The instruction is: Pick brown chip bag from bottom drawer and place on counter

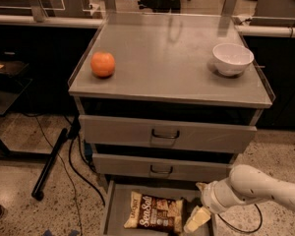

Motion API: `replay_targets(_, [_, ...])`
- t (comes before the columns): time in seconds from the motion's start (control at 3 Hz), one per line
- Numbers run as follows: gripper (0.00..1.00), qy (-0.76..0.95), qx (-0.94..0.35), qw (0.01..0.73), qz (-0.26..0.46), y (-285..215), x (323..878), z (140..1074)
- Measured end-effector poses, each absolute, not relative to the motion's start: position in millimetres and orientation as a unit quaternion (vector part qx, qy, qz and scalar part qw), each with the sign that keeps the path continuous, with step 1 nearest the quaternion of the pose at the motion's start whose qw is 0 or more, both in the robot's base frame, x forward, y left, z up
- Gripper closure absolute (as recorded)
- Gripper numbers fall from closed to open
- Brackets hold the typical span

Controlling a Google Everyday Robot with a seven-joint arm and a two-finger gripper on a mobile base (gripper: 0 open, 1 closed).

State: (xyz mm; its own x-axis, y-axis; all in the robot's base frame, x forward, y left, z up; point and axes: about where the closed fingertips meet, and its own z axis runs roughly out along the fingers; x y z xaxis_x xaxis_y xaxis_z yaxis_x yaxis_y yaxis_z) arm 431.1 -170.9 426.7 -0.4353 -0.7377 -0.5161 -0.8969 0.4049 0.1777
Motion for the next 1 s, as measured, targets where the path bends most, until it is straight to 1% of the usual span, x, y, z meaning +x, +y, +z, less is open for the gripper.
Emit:
replay_targets(0.67, [0.0,0.785,-0.506,0.219,0.283,-148,442,344])
replay_targets(1.0, [0.0,0.786,-0.505,0.217,0.283,-146,440,345])
